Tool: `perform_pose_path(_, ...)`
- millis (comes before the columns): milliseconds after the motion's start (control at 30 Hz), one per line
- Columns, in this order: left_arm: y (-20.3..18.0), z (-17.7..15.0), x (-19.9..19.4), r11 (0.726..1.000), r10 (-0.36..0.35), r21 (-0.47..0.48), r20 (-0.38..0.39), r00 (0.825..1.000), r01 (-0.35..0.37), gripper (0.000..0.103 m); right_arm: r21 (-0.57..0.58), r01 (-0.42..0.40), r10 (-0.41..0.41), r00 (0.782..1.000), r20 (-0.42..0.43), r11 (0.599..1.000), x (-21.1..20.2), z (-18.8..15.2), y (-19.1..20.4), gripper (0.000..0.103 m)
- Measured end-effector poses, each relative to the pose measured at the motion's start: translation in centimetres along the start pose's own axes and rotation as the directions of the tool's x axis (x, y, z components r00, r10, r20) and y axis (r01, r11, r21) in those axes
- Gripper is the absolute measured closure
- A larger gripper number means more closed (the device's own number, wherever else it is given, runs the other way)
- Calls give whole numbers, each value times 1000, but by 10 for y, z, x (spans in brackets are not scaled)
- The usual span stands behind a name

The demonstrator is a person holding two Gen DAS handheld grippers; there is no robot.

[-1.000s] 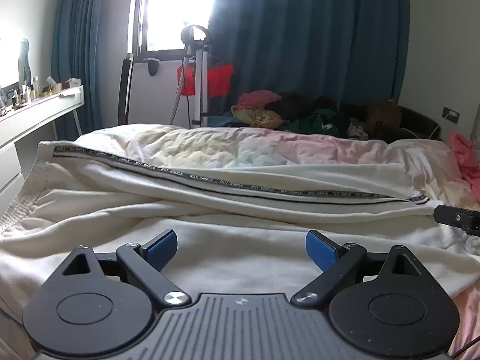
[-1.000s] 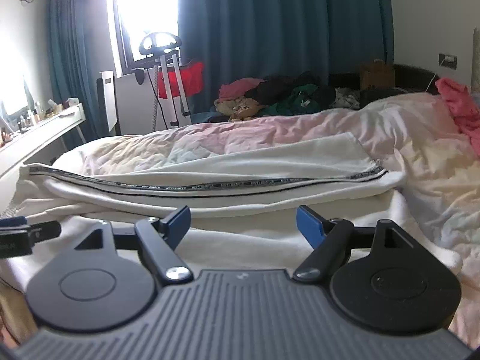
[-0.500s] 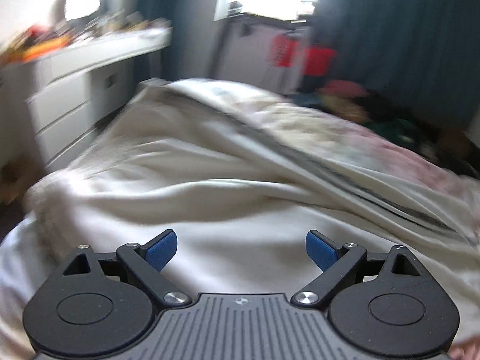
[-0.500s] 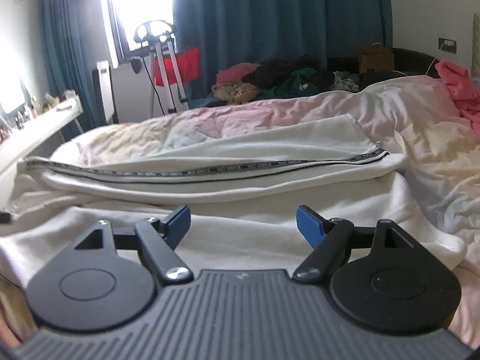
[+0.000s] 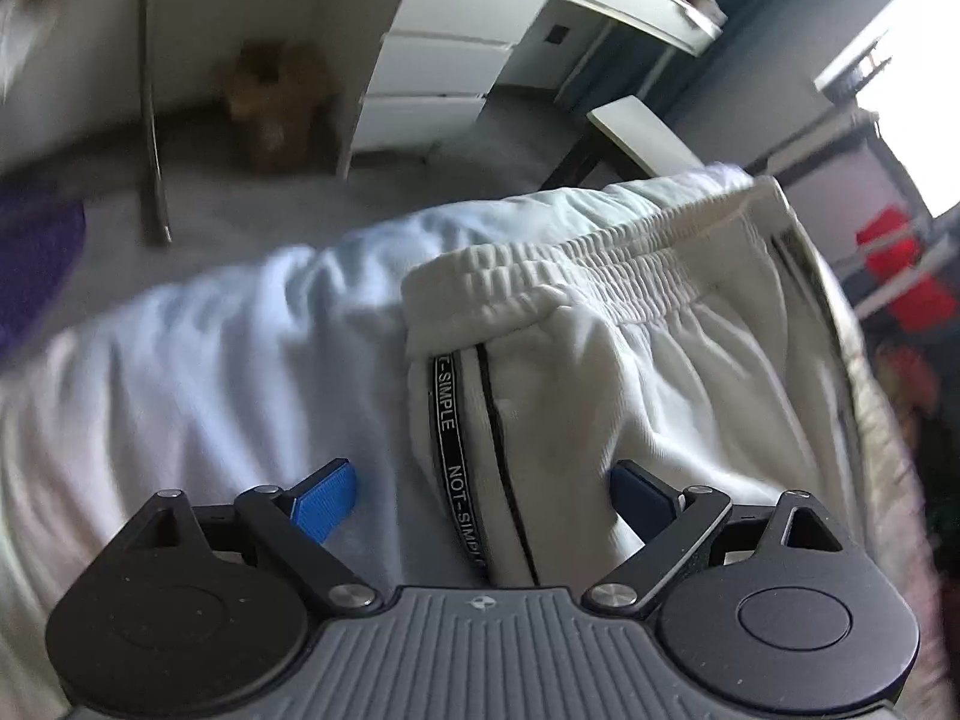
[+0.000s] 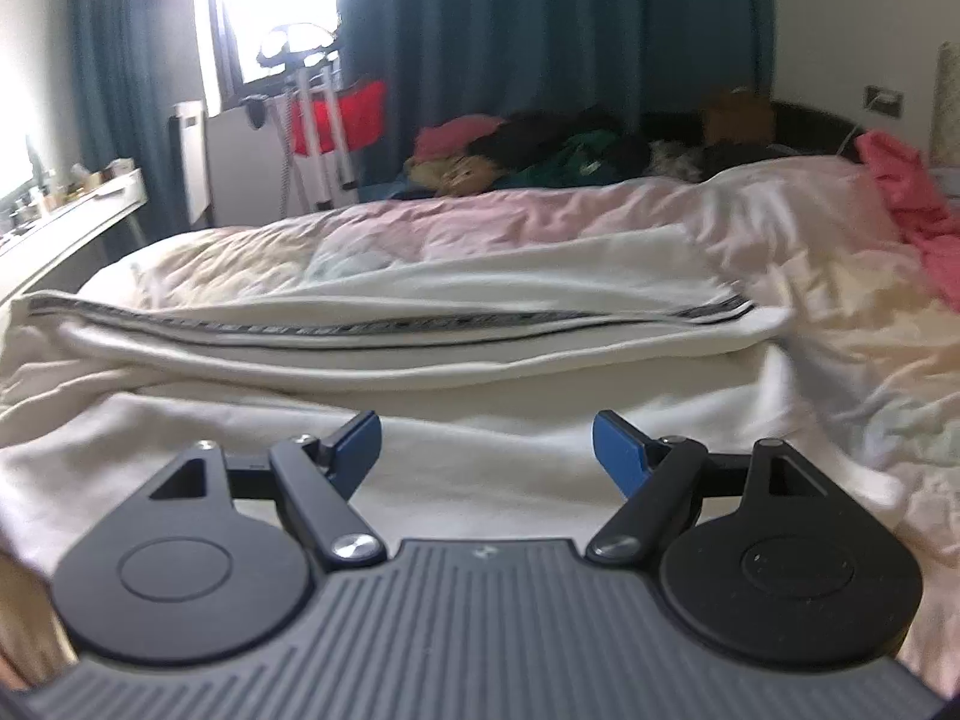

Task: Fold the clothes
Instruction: 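Grasp the elastic waistband with the left gripper and lift it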

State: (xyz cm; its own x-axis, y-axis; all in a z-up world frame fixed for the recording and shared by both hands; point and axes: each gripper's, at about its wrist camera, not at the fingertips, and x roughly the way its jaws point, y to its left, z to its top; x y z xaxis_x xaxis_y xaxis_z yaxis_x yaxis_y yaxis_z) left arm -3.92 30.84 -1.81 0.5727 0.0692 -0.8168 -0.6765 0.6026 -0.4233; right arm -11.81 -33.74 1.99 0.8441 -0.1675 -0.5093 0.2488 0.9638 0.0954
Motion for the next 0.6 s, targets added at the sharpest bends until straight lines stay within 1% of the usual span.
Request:
perform_pose_path(167, 2, 0, 1, 1000, -23, 2, -8, 1000, 23, 10, 73, 8, -9, 1000, 14, 997, 0, 6, -16, 24)
perform_pose_path(233, 6, 0, 1, 998, -53, -27, -9, 999, 53, 10, 147, 10, -13, 1000, 16, 989, 1, 10, -32, 24)
perform_pose_path(300, 12, 0, 3, 994, -87, -65, -8, 996, 86, 10, 247, 12, -19, 999, 25, 969, -1, 13, -56, 24)
perform_pose_path(367, 17, 1, 4, 988, -117, -100, -7, 993, 116, 10, 343, 21, -35, 999, 36, 939, -2, 14, -80, 24)
perform_pose_path(433, 21, 1, 4, 983, -138, -122, -6, 990, 137, 12, 438, 38, -55, 998, 27, 898, -2, 7, -97, 24)
perform_pose_path(500, 23, 0, 2, 980, -156, -128, 4, 988, 155, 14, 532, 56, -73, 997, 10, 845, -2, -4, -112, 24)
perform_pose_path(567, 25, 0, -2, 974, -187, -127, 18, 982, 188, 21, 620, 75, -88, 996, -8, 781, -3, -15, -127, 23)
perform_pose_path(600, 26, 0, -2, 970, -205, -128, 23, 978, 206, 21, 661, 84, -95, 995, -18, 745, -3, -20, -135, 22)
